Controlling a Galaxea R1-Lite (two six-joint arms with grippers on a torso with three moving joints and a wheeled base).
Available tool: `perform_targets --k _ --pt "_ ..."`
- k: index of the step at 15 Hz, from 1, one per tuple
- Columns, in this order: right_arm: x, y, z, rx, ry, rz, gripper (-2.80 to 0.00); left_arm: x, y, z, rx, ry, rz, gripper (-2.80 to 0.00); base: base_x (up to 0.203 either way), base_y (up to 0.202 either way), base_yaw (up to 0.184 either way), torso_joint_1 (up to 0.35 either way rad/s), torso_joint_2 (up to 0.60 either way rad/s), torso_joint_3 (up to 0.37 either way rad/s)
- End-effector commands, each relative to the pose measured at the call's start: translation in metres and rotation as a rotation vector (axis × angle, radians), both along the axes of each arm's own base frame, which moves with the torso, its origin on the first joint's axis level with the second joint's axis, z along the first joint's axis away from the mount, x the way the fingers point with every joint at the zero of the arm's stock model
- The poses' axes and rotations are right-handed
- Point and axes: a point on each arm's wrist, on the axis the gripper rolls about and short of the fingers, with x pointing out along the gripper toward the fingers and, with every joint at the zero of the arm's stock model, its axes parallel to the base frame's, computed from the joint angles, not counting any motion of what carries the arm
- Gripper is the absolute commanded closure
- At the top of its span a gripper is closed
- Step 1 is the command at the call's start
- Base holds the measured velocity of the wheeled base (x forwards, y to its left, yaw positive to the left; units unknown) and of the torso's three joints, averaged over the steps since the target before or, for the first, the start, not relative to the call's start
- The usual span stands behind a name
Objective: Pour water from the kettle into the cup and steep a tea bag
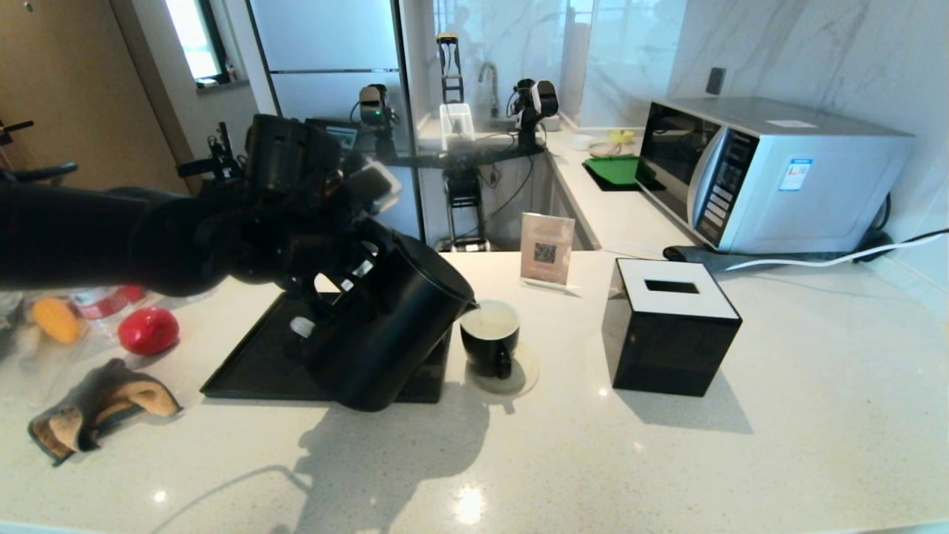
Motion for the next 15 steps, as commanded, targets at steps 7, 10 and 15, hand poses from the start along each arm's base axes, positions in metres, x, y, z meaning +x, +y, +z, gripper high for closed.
perform_targets --k 7,10,15 --pt "0.0 0.0 0.0 0.0 0.0 0.001 0.0 0.002 -0.001 0.0 0.015 0.021 0.001 0.0 0.0 0.0 0.0 0.0 0.0 0.0" --pt "0.0 0.0 0.0 0.0 0.0 0.001 0.0 0.008 -0.003 0.0 0.014 0.017 0.001 0.0 0.0 0.0 0.0 0.0 0.0 0.0" --pt "0.0 0.0 0.0 0.0 0.0 0.001 0.0 0.013 -0.006 -0.003 0.016 0.025 0.0 0.0 0.0 0.0 0.0 0.0 0.0 0.0"
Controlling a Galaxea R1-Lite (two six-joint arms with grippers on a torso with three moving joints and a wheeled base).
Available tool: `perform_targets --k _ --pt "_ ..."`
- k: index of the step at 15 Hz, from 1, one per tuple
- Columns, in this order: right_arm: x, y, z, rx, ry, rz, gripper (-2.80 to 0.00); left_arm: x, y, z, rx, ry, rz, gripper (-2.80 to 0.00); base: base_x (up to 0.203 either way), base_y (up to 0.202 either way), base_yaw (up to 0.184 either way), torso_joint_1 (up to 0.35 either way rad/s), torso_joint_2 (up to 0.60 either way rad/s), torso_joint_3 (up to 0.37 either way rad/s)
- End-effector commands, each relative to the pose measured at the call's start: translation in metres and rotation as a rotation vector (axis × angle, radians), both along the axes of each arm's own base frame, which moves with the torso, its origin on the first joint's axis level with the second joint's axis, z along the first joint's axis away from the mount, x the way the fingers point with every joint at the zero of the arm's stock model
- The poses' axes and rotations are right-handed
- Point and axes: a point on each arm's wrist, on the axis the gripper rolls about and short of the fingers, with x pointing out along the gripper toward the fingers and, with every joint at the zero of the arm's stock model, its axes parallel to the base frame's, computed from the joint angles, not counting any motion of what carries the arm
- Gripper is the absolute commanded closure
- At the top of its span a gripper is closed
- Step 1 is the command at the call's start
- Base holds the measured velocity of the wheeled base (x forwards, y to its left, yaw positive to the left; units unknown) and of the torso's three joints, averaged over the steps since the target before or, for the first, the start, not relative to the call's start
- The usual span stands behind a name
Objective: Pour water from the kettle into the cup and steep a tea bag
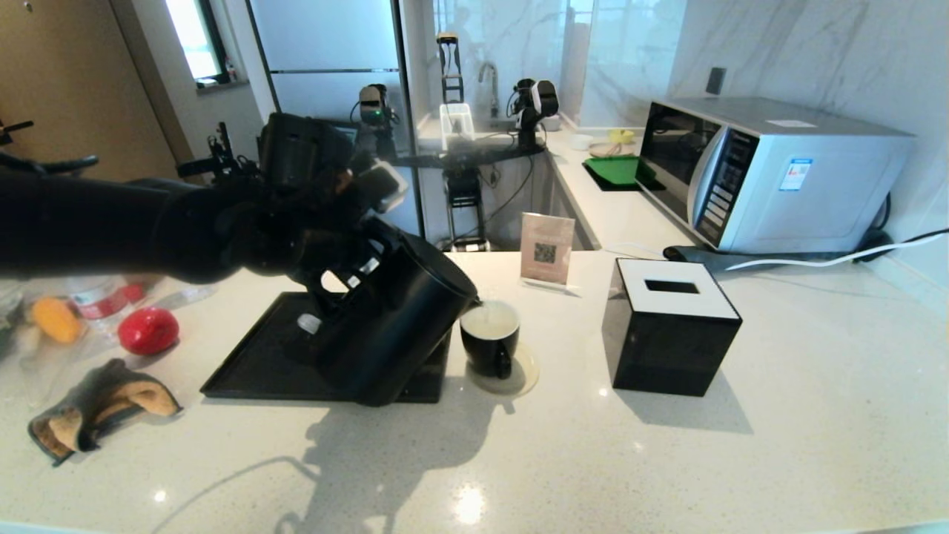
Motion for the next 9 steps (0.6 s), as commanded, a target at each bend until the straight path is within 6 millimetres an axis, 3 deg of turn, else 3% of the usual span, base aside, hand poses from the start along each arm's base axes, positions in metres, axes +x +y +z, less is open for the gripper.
perform_targets --k 1,9 --pt "0.0 0.0 0.0 0.0 0.0 0.001 0.0 0.0045 -0.002 -0.0045 0.008 0.009 0.001 0.0 0.0 0.0 0.0 0.0 0.0 0.0" --pt "0.0 0.0 0.0 0.0 0.0 0.001 0.0 0.0124 -0.006 -0.0066 0.009 0.009 -0.001 0.0 0.0 0.0 0.0 0.0 0.0 0.0"
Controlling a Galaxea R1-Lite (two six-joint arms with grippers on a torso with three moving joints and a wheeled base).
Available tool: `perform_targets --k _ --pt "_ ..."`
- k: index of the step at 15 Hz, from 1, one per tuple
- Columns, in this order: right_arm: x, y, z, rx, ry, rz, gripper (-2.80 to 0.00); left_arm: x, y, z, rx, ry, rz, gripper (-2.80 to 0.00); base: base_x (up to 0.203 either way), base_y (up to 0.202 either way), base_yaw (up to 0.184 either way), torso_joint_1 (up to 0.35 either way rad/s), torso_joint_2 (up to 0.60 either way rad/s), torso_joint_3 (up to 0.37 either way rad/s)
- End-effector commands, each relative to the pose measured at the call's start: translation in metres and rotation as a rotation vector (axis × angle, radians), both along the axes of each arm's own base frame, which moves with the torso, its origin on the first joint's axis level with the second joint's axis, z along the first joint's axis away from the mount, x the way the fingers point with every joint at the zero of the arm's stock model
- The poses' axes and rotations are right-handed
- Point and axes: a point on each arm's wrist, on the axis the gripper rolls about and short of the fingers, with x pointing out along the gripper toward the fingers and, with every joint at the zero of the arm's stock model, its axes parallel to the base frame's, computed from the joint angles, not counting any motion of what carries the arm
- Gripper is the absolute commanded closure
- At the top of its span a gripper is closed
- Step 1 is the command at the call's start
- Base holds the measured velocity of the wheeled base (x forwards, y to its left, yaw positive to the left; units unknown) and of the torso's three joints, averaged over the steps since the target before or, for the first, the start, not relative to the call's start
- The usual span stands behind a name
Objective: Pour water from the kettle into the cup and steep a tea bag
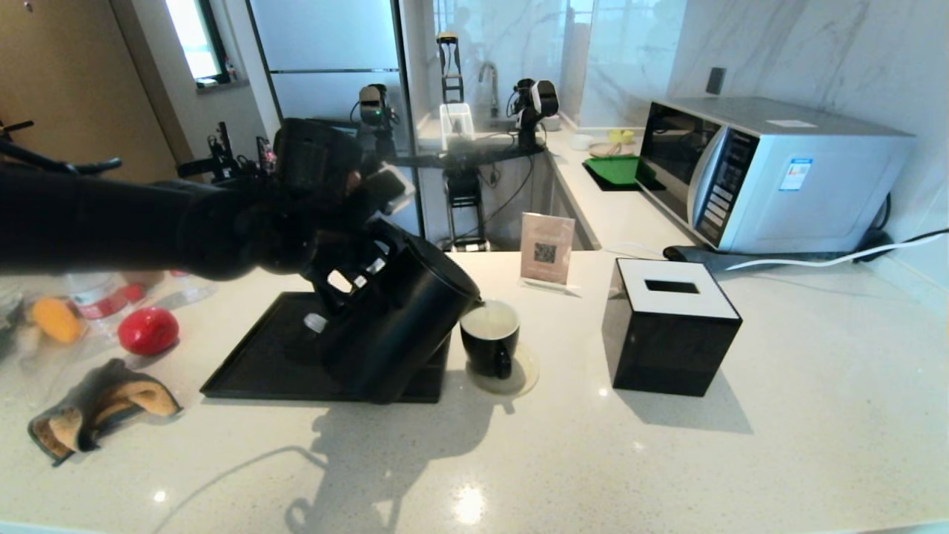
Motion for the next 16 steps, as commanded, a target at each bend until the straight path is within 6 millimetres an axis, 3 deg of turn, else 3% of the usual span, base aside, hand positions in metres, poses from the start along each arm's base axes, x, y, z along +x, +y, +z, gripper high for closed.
perform_targets --k 1,16 --pt "0.0 0.0 0.0 0.0 0.0 0.001 0.0 0.0031 -0.0018 -0.0013 0.008 0.008 0.0 0.0 0.0 0.0 0.0 0.0 0.0 0.0" --pt "0.0 0.0 0.0 0.0 0.0 0.001 0.0 0.0029 -0.0024 0.001 0.036 0.026 -0.014 0.0 0.0 0.0 0.0 0.0 0.0 0.0"
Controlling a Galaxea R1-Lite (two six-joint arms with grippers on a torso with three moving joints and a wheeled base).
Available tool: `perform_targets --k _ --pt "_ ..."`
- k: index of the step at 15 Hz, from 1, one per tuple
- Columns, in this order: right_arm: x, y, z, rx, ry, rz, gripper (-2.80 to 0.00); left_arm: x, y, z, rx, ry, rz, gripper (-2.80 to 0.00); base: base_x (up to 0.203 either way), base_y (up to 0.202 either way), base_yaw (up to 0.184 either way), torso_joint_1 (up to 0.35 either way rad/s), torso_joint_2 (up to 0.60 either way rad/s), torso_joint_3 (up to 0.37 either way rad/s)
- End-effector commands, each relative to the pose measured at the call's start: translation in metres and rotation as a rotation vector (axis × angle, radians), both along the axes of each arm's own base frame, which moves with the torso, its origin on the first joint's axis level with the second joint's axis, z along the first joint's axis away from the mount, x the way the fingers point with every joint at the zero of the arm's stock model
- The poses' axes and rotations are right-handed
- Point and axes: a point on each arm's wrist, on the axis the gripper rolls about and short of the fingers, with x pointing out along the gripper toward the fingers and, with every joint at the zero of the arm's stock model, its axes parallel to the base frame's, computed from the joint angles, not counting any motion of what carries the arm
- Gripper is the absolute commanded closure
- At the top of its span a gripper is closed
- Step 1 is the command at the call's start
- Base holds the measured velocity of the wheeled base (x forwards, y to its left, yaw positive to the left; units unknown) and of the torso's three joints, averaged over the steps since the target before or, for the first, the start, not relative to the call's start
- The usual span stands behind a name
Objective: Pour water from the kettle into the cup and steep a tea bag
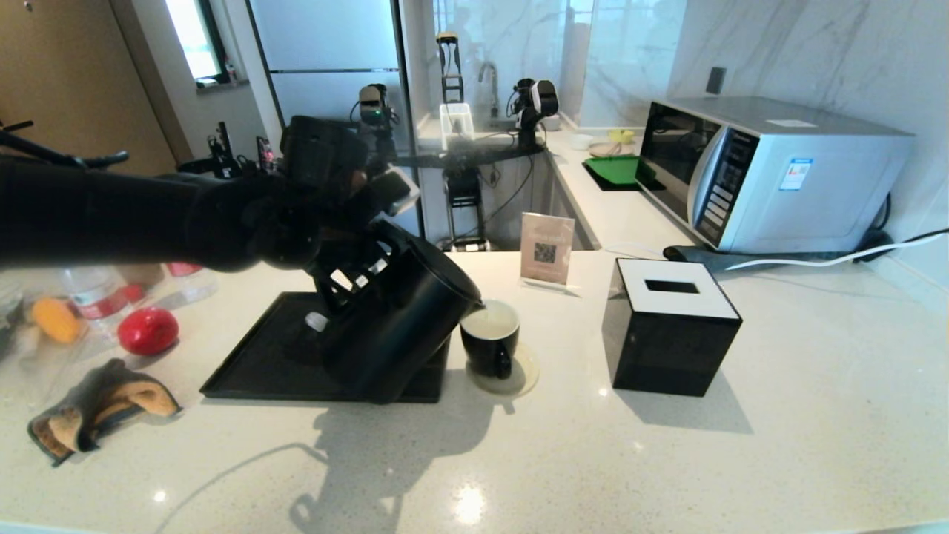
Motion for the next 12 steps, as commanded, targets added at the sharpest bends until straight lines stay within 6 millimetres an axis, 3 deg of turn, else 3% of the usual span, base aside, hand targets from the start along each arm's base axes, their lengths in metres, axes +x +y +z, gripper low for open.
perform_targets --k 1,12 --pt "0.0 0.0 0.0 0.0 0.0 0.001 0.0 0.0002 -0.0001 -0.0002 0.003 0.001 0.0 0.0 0.0 0.0 0.0 0.0 0.0 0.0" --pt "0.0 0.0 0.0 0.0 0.0 0.001 0.0 -0.0025 0.0011 0.0009 0.025 0.023 -0.004 0.0 0.0 0.0 0.0 0.0 0.0 0.0"
